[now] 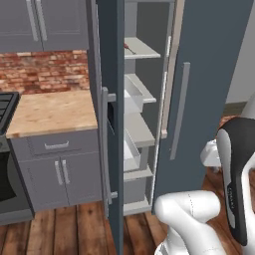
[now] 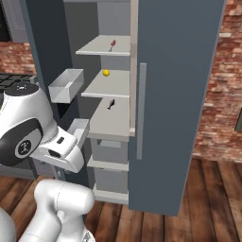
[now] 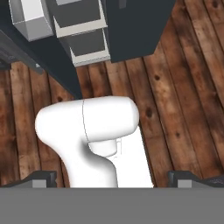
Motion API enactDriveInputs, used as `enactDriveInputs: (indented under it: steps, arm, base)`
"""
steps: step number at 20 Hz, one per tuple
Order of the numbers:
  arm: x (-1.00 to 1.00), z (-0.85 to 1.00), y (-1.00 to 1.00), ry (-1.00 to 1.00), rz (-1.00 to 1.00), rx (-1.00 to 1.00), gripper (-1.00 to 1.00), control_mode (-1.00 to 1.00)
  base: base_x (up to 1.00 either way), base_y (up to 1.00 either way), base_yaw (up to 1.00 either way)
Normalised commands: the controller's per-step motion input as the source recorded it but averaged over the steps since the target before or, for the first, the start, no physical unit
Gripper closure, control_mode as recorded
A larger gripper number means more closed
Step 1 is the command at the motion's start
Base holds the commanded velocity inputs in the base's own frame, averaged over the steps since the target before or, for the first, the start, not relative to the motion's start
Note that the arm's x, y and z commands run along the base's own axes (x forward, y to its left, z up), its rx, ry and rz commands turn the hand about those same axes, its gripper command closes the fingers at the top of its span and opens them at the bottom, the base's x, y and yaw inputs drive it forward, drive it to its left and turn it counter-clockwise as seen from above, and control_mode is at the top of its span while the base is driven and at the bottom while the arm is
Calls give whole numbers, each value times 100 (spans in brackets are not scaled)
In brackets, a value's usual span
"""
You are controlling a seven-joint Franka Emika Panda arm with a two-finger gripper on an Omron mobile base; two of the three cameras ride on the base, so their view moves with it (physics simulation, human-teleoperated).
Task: Store the kebab skewer in the freezer for long-term storage. Close the freezer door after placing the cooked food.
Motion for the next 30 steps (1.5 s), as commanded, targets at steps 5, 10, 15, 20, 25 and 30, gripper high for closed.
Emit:
enactDriveInputs:
  steps: [5, 10, 15, 20, 25, 30]
  arm:
    - [0, 0, 0, 0, 0, 0, -100, 100]
    - [0, 0, 0, -2, 0, 0, -100, -100]
    - [0, 11, 69, -29, -20, -10, -100, -100]
    - [11, 23, 90, -35, -24, -18, -100, -100]
    - [34, 31, 92, -35, -23, -21, -100, -100]
    - [40, 9, 95, -22, -28, -12, -100, -100]
  base:
    - [0, 0, 0]
    - [0, 0, 0]
    - [0, 0, 0]
    - [0, 0, 0]
    - [0, 0, 0]
    - [0, 0, 0]
